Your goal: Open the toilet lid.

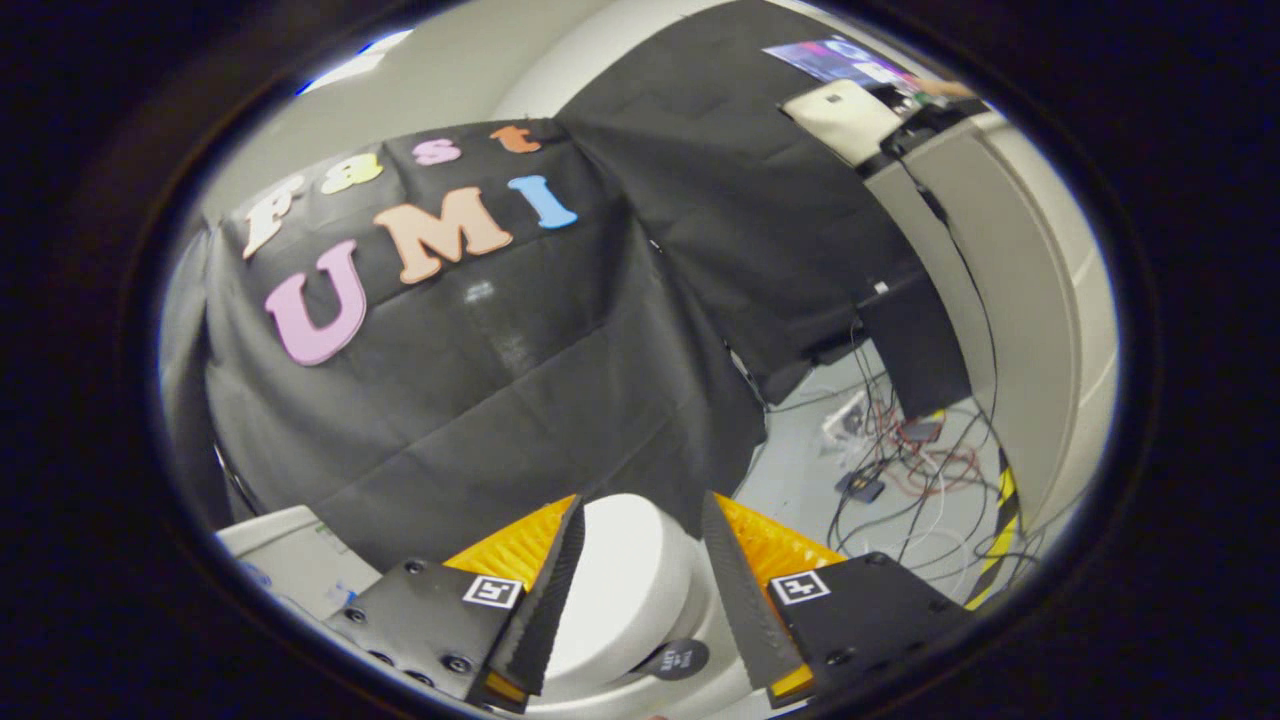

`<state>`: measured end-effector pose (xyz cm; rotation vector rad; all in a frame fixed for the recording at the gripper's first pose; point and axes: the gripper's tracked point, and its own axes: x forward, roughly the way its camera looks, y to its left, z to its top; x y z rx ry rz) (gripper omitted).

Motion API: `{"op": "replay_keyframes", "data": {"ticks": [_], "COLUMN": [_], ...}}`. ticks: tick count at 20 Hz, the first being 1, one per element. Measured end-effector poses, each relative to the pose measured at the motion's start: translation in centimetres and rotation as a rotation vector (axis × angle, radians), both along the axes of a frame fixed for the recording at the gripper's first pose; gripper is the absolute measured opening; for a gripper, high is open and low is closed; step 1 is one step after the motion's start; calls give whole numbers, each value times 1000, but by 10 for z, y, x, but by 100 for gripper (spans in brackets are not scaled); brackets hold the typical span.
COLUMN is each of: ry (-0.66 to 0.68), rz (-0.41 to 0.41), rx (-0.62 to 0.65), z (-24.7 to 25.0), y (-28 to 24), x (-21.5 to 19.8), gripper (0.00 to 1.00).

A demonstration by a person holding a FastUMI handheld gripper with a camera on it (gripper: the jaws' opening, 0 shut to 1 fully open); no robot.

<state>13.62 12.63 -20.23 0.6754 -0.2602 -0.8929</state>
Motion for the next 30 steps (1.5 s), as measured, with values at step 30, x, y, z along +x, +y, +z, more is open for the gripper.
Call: {"op": "replay_keyframes", "data": {"ticks": [30], "ry": [-292], "rz": [13], "rx": [424], "z": [-100], "y": [47], "x": [23], "gripper": [67]}}
